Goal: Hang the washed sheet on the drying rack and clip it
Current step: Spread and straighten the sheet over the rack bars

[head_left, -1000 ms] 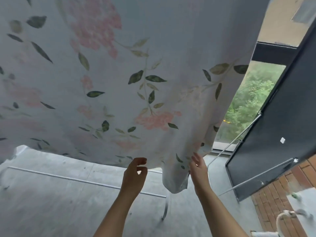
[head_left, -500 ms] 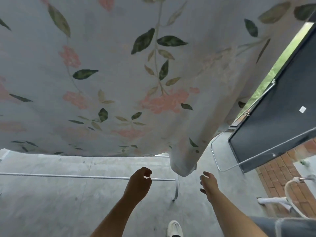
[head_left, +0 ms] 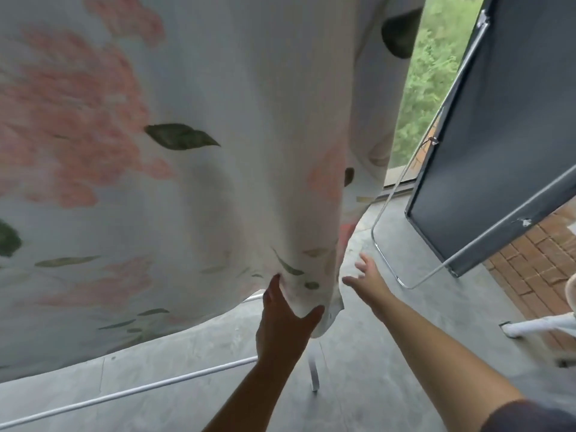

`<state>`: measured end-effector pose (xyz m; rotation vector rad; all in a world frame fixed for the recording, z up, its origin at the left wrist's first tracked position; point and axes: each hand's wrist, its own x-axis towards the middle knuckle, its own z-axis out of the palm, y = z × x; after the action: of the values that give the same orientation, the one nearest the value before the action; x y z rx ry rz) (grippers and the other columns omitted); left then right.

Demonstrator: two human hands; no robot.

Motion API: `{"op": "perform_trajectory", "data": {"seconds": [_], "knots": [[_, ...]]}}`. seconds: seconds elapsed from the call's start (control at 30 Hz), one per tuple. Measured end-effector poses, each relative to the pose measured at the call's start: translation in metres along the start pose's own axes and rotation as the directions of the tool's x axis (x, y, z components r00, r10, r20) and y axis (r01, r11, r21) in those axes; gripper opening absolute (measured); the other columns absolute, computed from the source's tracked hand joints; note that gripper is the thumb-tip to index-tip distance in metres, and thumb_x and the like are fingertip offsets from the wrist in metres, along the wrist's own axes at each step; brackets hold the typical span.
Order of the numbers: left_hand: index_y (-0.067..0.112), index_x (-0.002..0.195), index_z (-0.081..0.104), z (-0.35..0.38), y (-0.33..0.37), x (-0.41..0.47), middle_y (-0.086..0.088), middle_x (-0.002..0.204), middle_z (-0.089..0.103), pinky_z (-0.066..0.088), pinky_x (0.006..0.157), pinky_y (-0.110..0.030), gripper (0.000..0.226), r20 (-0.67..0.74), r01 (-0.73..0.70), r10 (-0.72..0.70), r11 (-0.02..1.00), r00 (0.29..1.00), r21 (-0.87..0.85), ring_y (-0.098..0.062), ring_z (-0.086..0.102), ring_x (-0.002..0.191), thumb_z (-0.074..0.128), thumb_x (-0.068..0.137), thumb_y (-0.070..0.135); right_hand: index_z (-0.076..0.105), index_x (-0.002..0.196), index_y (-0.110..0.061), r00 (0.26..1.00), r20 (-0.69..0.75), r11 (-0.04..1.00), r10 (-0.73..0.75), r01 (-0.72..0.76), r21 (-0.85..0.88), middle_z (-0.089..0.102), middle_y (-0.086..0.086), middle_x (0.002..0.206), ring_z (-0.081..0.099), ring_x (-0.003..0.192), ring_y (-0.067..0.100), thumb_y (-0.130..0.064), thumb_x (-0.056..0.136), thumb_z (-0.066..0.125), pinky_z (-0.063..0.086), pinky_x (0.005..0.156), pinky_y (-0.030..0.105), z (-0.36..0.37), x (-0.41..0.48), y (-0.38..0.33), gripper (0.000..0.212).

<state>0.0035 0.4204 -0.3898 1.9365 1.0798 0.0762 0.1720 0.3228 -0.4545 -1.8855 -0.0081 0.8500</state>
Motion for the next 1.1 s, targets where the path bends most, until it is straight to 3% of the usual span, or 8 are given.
{"op": "perform_trajectory", "data": {"seconds": [0.13,0.23,0.33,0.5,0.57,0.77,0.9,1.1], "knots": [[0.020,0.139,0.033,0.031,0.007,0.022,0.002,0.133,0.048,0.049,0.087,-0.035,0.086,-0.189,-0.034,0.028,0.999,0.982,-0.030,-0.021,0.054,0.115,0.071,0.070,0.055,0.038,0.138,-0.019,0.943,0.212,0.963,-0.256,0.267,-0.025,0.048,-0.017,0.127,0.047,0.112,-0.003,0.002,0.079,0.067,0.045,0.086,0.013,-0.003,0.038,-0.036,0.069],[0.011,0.124,0.050,0.043,0.001,0.038,-0.006,0.118,0.061,0.048,0.085,-0.038,0.052,-0.264,-0.032,0.037,0.999,0.964,0.022,-0.027,0.058,0.107,0.061,0.085,0.044,0.065,0.103,-0.005,0.910,0.319,0.957,-0.266,0.289,-0.029,0.064,-0.003,0.090,0.058,0.080,0.003,-0.005,0.084,0.065,0.046,0.062,0.009,-0.009,0.046,-0.039,0.019],[0.004,0.108,0.059,0.042,-0.002,0.041,-0.015,0.109,0.065,0.039,0.076,-0.030,0.036,-0.310,0.098,-0.065,0.991,0.949,0.092,-0.034,0.059,0.102,0.050,0.095,0.036,0.066,0.092,-0.001,0.937,0.230,0.965,-0.264,0.255,0.070,0.066,0.004,0.083,0.060,0.071,0.009,-0.008,0.083,0.059,0.050,0.062,0.016,-0.027,0.035,-0.018,0.014],[0.004,0.077,0.057,0.040,0.019,0.034,-0.014,0.074,0.066,0.055,0.061,-0.036,0.048,0.013,0.473,-0.486,0.844,0.874,-0.254,-0.029,0.066,0.064,0.046,0.094,0.048,0.067,0.081,-0.011,0.952,0.192,0.970,-0.240,0.243,0.007,0.070,0.005,0.079,0.062,0.074,0.014,-0.025,0.083,0.060,0.052,0.069,0.037,-0.044,0.002,0.006,0.016],[0.004,0.086,0.059,0.044,0.031,0.021,-0.014,0.088,0.069,0.054,0.060,-0.032,0.032,0.094,0.410,-0.403,0.847,0.910,-0.340,-0.022,0.066,0.069,0.056,0.092,0.035,0.060,0.072,-0.018,0.941,0.211,0.948,-0.265,0.293,-0.119,0.062,-0.004,0.071,0.057,0.071,0.012,-0.015,0.091,0.051,0.046,0.064,0.031,-0.042,-0.015,0.013,0.020],[0.023,0.136,0.036,0.050,0.057,-0.001,0.012,0.124,0.050,0.041,0.082,-0.017,0.084,0.185,-0.038,0.063,0.990,0.981,-0.139,-0.007,0.049,0.111,0.083,0.067,0.035,0.047,0.123,-0.019,0.827,0.413,0.731,-0.381,0.543,-0.413,0.058,-0.002,0.108,0.057,0.090,0.024,-0.012,0.090,0.036,0.043,0.072,0.030,-0.039,-0.053,0.016,0.036],[0.003,0.099,0.063,0.044,0.073,0.002,-0.007,0.091,0.069,0.030,0.066,-0.019,0.028,-0.193,-0.119,0.137,0.988,0.972,0.103,-0.026,0.062,0.088,0.065,0.087,0.029,0.031,0.142,-0.025,0.771,0.550,0.516,-0.320,0.629,-0.582,0.052,0.007,0.123,0.055,0.094,0.031,0.000,0.087,0.037,0.046,0.071,0.037,-0.044,-0.057,0.017,0.060],[0.000,0.071,0.048,0.022,0.056,0.016,0.000,0.058,0.044,0.028,0.058,-0.030,0.021,-0.320,0.096,-0.092,0.995,0.943,-0.004,-0.027,0.040,0.060,0.055,0.089,0.008,0.026,0.142,-0.044,0.788,0.586,0.666,-0.188,0.541,-0.513,0.036,-0.017,0.144,0.049,0.118,0.016,-0.006,0.086,0.040,0.044,0.083,0.031,-0.055,-0.045,0.023,0.069]]}}
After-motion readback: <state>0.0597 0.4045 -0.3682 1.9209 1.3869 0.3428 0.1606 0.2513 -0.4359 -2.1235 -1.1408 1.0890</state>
